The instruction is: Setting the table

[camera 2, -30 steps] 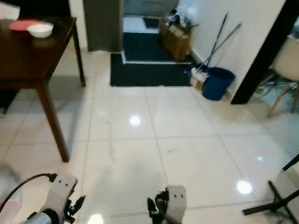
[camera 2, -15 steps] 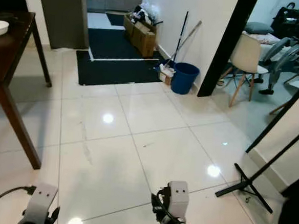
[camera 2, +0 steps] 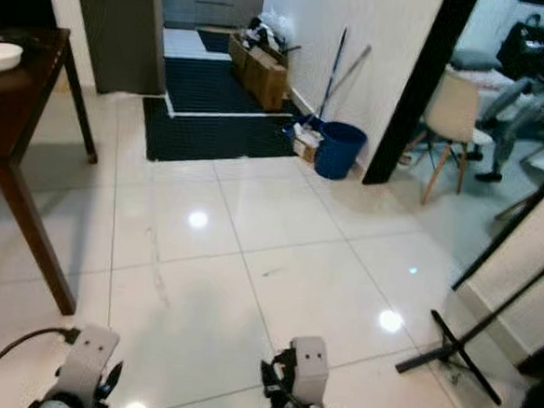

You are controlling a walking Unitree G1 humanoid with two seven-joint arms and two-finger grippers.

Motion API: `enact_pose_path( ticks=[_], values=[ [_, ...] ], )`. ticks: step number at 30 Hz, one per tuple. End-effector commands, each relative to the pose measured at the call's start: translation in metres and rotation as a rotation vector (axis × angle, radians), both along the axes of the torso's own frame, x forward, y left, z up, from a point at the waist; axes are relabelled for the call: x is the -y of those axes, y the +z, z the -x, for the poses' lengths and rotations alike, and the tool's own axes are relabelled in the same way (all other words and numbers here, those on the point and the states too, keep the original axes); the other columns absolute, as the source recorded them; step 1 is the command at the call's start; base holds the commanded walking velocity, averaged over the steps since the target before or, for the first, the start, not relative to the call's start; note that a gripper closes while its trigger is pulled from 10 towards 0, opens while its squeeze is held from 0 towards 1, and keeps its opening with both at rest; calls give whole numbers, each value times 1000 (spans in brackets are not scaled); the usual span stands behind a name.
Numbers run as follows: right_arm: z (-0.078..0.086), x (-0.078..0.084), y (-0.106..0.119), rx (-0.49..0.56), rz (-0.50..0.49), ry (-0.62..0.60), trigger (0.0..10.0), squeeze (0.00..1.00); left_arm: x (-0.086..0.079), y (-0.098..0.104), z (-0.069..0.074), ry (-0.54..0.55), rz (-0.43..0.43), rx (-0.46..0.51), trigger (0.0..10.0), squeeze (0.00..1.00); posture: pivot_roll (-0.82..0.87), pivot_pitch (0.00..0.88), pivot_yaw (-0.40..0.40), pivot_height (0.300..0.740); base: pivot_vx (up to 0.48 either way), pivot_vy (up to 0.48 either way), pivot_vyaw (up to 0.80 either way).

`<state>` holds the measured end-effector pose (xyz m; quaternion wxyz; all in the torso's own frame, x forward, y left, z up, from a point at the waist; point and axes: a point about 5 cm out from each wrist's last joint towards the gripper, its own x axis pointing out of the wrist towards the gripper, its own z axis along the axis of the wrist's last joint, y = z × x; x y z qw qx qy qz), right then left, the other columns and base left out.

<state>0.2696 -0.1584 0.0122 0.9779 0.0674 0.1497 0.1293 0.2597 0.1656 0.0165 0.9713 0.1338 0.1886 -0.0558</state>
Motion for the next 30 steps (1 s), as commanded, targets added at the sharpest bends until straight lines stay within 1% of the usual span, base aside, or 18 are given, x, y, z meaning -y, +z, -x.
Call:
enact_pose_path(
  ticks=[1,30],
  values=[
    [4,-7,-5,-17,-16,13,10000,0,-6,-5,4,7,-25,-19,10000,0,78,78,37,740,480,0,0],
    [3,0,-5,-9,-5,-13,10000,0,3,-2,0,-47,-25,20,10000,0,65,74,37,740,454,0,0]
  ],
)
